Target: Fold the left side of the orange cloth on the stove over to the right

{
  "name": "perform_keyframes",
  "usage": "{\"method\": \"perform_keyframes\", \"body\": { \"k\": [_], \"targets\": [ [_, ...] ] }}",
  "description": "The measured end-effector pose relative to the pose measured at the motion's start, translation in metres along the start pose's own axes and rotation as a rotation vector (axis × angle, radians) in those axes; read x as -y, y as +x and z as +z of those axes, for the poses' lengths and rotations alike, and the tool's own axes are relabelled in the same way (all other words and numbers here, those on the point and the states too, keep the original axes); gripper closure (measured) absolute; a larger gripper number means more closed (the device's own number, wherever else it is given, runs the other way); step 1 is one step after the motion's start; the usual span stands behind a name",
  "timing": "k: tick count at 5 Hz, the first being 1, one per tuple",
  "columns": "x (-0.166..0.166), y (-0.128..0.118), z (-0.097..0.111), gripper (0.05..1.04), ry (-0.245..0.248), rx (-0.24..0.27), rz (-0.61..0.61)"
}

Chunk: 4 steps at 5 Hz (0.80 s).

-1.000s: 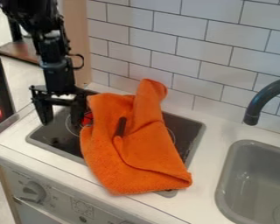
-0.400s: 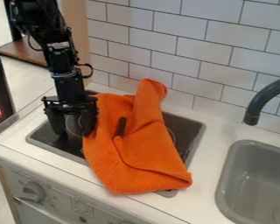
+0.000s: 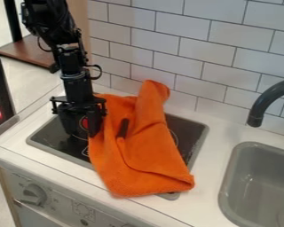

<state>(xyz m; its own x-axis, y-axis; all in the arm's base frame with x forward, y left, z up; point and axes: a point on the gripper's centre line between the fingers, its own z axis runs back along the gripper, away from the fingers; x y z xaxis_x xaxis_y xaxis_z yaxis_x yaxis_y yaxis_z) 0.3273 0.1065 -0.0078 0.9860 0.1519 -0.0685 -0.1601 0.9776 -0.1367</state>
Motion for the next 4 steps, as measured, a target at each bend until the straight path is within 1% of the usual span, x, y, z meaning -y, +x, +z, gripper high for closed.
{"method": "perform_keyframes", "body": {
  "k": [1, 2, 3, 4],
  "targets": [
    [0.0007, 0.0025, -0.0007, 0.753, 0.002, 0.014, 0.007],
    [0.0001, 0.0042, -0.0012, 0.953, 0.005, 0.024, 0.017],
    [0.0008, 0.0035, -0.0018, 1.035, 0.001, 0.022, 0.023],
    [-0.0031, -0.0002, -0.0007, 1.036, -0.015, 0.006, 0.055]
  ]
}}
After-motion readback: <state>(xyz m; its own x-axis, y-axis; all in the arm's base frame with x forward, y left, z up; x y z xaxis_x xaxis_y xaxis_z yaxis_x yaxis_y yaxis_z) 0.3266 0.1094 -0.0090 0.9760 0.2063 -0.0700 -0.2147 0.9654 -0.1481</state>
